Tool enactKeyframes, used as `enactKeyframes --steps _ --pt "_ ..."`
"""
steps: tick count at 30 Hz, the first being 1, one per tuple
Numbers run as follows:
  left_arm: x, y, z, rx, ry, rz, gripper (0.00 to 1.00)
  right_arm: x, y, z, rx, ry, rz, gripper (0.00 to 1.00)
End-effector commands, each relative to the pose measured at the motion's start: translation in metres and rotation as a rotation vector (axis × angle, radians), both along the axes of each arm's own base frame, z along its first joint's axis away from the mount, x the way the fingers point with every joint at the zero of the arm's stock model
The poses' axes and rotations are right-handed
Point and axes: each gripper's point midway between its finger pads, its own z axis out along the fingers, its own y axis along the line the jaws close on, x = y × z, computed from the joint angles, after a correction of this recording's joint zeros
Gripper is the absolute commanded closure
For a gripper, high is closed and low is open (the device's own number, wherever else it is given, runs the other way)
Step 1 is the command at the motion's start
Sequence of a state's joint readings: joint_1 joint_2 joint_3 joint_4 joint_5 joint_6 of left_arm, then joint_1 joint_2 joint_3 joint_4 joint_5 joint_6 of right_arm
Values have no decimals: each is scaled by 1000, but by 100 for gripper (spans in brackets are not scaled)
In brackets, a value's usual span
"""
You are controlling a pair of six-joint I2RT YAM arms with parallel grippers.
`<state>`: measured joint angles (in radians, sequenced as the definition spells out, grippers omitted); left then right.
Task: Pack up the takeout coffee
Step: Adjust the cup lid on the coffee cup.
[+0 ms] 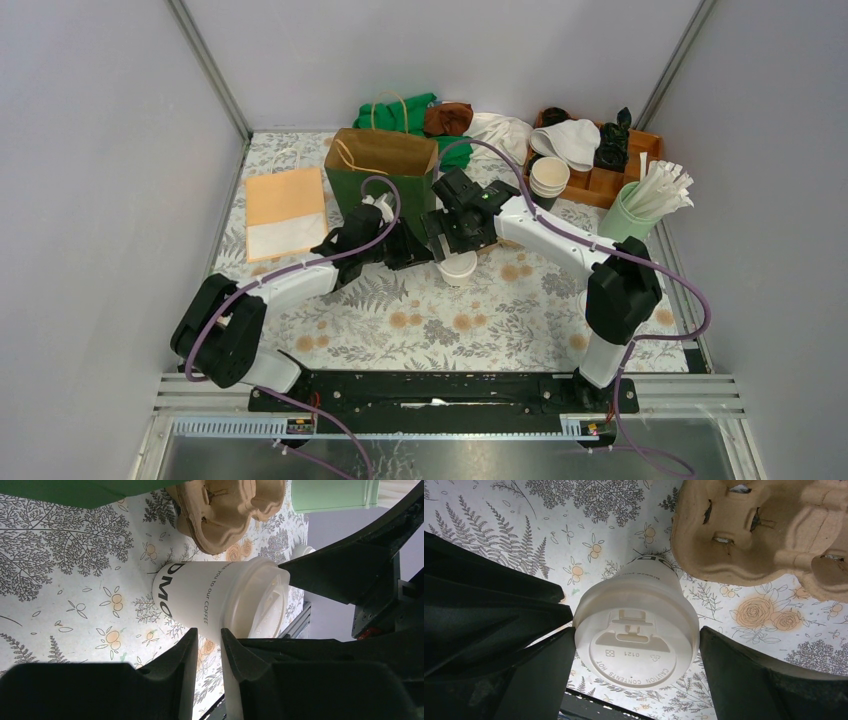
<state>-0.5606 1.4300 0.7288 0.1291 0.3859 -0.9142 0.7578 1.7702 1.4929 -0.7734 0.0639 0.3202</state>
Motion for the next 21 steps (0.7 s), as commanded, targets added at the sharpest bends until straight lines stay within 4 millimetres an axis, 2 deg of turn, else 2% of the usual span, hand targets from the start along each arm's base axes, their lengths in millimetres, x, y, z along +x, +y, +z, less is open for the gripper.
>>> enactKeyframes --steps 1,8,17,21 --pt "12 -7 20 -42 -76 -16 73 -5 -3 -11 -49 17 19 3" --pt "13 -8 21 -40 -81 -27 73 -11 -12 -18 -78 22 8 2" --pt "16 -8 29 -26 -102 -29 73 12 -3 24 -57 -71 6 0" --pt "17 -7 33 -22 -114 -30 73 14 0 36 -35 -89 9 0"
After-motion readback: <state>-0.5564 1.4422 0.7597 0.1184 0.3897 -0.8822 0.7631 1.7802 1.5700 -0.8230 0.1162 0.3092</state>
